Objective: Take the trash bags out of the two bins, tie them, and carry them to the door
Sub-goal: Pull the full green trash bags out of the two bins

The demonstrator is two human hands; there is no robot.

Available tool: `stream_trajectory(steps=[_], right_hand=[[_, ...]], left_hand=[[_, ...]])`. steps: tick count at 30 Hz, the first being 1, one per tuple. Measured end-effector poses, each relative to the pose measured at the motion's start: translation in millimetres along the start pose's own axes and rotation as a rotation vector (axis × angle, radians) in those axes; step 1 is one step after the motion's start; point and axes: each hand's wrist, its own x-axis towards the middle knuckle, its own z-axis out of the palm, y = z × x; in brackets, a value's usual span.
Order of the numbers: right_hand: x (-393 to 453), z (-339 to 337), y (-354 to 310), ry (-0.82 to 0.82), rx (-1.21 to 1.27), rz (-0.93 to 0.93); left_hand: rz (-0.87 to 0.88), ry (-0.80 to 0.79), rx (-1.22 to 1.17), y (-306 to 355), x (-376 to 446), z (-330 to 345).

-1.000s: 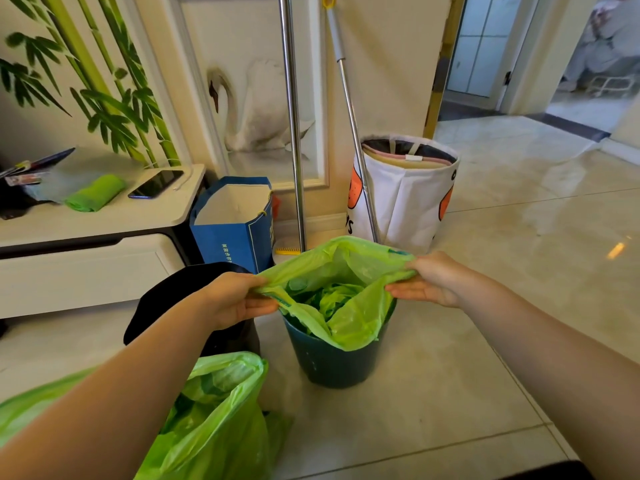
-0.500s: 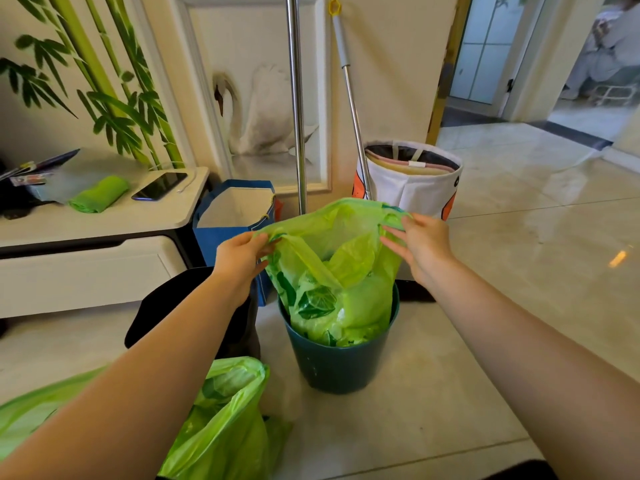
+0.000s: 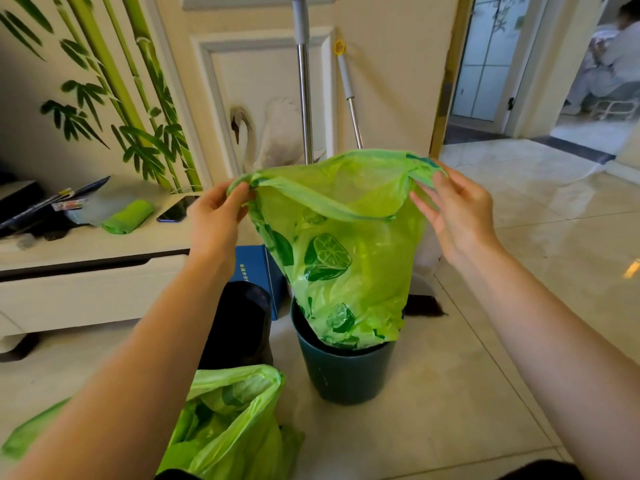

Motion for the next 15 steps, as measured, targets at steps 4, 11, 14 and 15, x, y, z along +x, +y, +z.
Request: stream_trajectory(steps=[4,11,14,15], right_hand=[[-16.5,-0.7,-31.9,-0.089,0.062,-0.064],[-47.6,-10.3,-71.9,-0.152,0.232,-0.038],[-62.8,-19.4,-87.8,-0.154,0.260,-0.031],[-68.0,-22.3,-93.4,-0.154,0.261,-0.030]], left_hand=[[0.113,0.016,-0.140,40.9,-13.7,-6.7],[0.146,-0.032,-0.232,77.0,-43.3,-10.1],[0.110,-0.089,-0.299,82.6,-58.4,-9.1],[0.094,-0.101,-0.319,83.0,-62.8,-8.8]])
